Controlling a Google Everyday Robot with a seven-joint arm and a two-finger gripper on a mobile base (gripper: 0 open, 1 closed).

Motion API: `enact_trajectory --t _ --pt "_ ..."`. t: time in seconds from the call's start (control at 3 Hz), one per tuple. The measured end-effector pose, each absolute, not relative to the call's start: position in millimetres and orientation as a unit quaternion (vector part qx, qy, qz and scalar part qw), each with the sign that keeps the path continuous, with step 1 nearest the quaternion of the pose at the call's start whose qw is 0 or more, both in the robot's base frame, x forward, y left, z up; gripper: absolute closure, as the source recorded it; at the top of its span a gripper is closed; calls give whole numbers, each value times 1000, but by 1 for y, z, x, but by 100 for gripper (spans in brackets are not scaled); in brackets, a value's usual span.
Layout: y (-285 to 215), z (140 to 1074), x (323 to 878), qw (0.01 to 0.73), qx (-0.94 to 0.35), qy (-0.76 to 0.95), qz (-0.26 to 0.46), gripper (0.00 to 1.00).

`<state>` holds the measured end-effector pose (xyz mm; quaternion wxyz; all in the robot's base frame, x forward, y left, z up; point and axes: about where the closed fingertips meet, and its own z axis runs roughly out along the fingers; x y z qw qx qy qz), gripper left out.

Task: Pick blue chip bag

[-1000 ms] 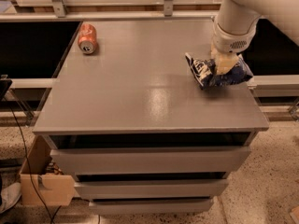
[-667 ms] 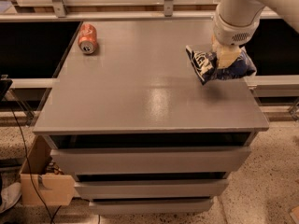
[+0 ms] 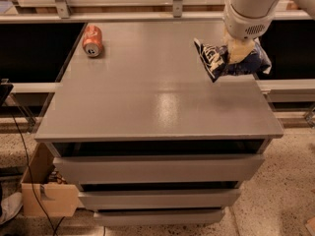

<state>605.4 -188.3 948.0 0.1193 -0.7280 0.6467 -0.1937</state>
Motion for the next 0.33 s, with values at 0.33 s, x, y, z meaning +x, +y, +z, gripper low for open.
enact_trajectory --t 0.33 --pt "-187 951 605 122 -729 645 -196 100"
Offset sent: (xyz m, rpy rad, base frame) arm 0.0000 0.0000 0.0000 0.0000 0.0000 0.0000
